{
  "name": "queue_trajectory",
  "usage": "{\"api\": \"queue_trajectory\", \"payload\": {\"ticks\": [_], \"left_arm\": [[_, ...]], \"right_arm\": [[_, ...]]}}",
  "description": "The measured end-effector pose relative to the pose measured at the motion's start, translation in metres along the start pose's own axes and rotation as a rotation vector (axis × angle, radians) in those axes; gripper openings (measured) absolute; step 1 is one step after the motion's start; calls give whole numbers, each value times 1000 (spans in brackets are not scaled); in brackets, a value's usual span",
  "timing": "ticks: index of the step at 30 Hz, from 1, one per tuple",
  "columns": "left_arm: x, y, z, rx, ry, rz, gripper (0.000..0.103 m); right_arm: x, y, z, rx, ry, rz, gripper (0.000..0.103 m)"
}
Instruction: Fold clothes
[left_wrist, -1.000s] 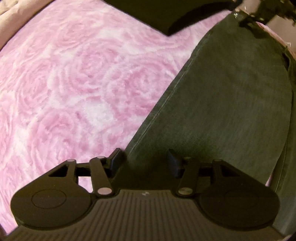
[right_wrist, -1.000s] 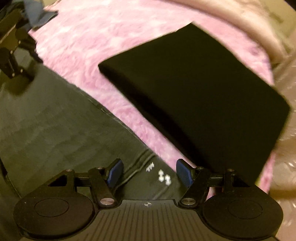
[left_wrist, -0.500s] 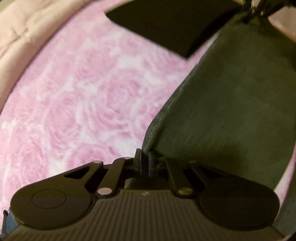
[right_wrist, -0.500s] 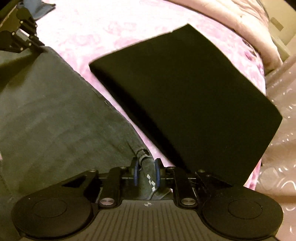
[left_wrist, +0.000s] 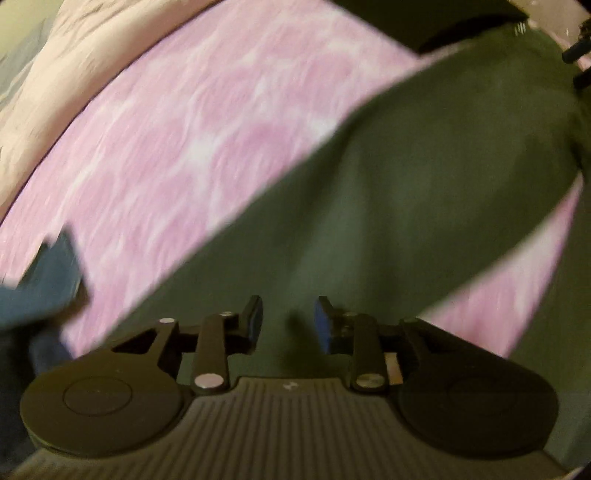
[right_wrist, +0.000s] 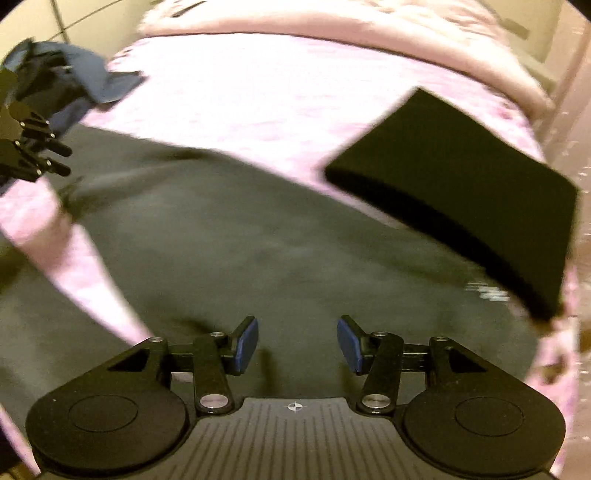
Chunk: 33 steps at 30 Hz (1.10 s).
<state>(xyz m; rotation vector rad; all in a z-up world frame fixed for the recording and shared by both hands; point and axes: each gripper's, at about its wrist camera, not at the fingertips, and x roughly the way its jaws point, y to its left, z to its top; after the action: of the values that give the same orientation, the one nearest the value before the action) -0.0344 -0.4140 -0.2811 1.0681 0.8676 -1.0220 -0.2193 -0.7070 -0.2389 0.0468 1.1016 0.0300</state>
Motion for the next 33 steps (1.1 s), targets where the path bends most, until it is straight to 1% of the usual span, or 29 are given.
{"api": "queue_trajectory", "payload": {"ticks": [1, 3, 7, 8, 9, 10, 11, 13, 14, 18, 22, 24, 25, 26, 28, 30, 32, 33], "left_arm": [[-3, 4, -19, 9, 16, 16, 30], [0, 12, -55, 94, 42, 67, 30], [25, 28, -115, 334, 58, 156, 30], [33, 34, -126, 380, 59, 174, 29], [41, 39, -135, 415, 54, 185, 29], [49, 44, -143, 448, 47, 193, 20], [55, 49, -148, 478, 36, 196, 3], [60, 58, -154, 518, -12, 201, 2], [58, 63, -154, 521, -42, 215, 2], [60, 93, -151, 484, -75, 290, 2], [62, 92, -150, 496, -20, 226, 2], [54, 92, -151, 441, 4, 186, 6], [49, 93, -153, 405, 14, 171, 12], [40, 90, -158, 375, 18, 154, 15], [22, 82, -167, 319, 26, 117, 15], [1, 63, -179, 295, 16, 76, 16], [-20, 43, -192, 275, 5, 34, 24], [-29, 31, -196, 273, -2, 4, 24]], "right_arm": [[2, 18, 2, 3, 0, 18, 51], [8, 53, 5, 10, -1, 53, 51], [34, 121, 18, 36, 9, 52, 52], [41, 136, 19, 48, 14, 49, 53], [48, 150, 17, 56, 21, 43, 61], [52, 163, 17, 61, 24, 32, 66], [56, 175, 18, 62, 22, 21, 69], [59, 194, 18, 69, 28, 3, 69], [58, 201, 17, 83, 31, -8, 69], [48, 218, 9, 146, 45, -50, 69], [35, 223, -6, 216, 72, -95, 69], [27, 214, -20, 295, 90, -121, 70], [23, 209, -28, 340, 98, -134, 70], [18, 203, -38, 392, 100, -149, 70], [6, 191, -59, 498, 94, -179, 70], [-8, 179, -83, 600, 80, -221, 70], [-29, 168, -114, 710, 53, -274, 70], [-39, 163, -130, 765, 39, -299, 70]]}}
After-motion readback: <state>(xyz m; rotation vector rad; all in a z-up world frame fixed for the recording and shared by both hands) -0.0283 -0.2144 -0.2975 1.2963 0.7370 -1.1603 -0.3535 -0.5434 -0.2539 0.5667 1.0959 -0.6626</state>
